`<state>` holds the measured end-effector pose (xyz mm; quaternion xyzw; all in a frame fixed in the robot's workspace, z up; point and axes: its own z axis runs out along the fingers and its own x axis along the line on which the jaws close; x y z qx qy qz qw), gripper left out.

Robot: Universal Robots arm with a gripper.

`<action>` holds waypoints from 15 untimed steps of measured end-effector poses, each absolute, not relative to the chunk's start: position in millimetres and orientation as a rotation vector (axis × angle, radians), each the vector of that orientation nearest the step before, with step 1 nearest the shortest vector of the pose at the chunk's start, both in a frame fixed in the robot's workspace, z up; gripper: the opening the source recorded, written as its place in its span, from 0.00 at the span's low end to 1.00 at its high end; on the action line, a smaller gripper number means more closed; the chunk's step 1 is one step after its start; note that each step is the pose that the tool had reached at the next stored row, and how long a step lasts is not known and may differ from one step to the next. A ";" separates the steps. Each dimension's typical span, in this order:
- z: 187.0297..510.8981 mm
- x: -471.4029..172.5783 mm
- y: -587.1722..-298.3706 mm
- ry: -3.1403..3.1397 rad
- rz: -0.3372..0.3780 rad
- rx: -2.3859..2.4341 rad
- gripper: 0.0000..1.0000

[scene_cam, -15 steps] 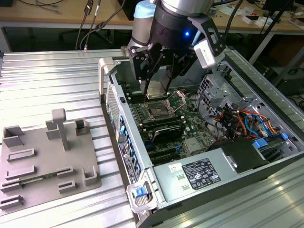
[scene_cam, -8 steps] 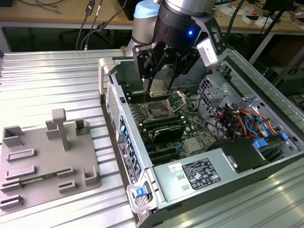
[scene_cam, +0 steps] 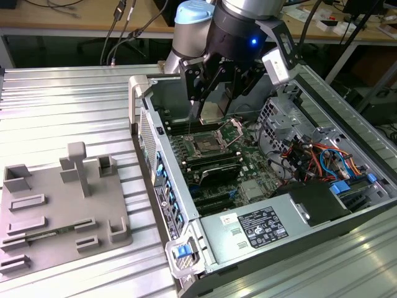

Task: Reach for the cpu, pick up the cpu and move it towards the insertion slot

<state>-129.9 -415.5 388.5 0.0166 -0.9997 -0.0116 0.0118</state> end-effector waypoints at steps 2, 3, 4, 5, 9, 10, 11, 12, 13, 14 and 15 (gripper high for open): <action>388.4 -128.2 -415.6 -3.117 -0.036 0.052 0.55; 388.3 -127.4 -415.5 -3.117 -0.036 0.052 0.55; 388.3 -126.9 -415.6 -3.117 -0.036 0.052 0.55; 388.3 -126.1 -415.6 -3.117 -0.036 0.052 0.55; 388.2 -124.0 -415.5 -3.117 -0.036 0.052 0.55; 388.2 -123.1 -415.6 -3.117 -0.036 0.052 0.55; 388.1 -122.5 -415.5 -3.117 -0.036 0.052 0.55; 388.1 -121.9 -415.5 -3.118 -0.036 0.052 0.55; 388.1 -121.3 -415.5 -3.118 -0.036 0.052 0.55; 388.1 -120.7 -415.6 -3.118 -0.036 0.052 0.55; 388.1 -120.2 -415.6 -3.117 -0.036 0.052 0.55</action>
